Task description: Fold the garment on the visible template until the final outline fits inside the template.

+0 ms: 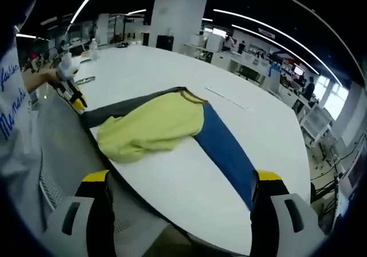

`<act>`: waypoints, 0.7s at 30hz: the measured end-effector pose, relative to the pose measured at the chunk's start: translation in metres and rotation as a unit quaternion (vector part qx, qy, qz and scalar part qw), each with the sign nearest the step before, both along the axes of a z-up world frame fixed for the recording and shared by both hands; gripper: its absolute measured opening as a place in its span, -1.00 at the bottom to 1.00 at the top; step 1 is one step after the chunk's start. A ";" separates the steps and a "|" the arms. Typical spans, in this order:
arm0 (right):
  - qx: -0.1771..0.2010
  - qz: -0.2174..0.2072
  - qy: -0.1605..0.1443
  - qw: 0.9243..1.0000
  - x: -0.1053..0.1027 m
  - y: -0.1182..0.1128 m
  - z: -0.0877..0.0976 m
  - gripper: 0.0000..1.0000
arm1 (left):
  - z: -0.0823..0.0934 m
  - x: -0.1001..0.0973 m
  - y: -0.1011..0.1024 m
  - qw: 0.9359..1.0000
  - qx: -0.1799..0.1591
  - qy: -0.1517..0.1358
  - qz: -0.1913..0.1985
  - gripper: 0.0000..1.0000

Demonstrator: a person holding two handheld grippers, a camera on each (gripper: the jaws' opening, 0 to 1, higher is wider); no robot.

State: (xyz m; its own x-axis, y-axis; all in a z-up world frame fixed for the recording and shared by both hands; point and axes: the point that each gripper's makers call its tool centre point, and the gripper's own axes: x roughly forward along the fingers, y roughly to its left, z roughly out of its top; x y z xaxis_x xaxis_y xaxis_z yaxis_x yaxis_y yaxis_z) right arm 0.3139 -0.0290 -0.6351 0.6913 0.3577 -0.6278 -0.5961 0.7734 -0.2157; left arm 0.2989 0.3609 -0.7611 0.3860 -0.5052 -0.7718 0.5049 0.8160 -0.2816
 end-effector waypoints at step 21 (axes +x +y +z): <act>-0.003 -0.002 0.009 1.000 -0.003 -0.002 -0.004 0.99 | -0.021 -0.004 -0.001 0.998 0.041 0.024 -0.028 -1.00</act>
State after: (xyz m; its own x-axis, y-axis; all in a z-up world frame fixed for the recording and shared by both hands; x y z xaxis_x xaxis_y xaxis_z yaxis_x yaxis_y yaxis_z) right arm 0.3106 -0.0311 -0.6390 0.6814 0.3519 -0.6417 -0.5970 0.7745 -0.2092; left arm 0.2947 0.3601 -0.7822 0.3198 -0.4601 -0.8283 0.5377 0.8079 -0.2411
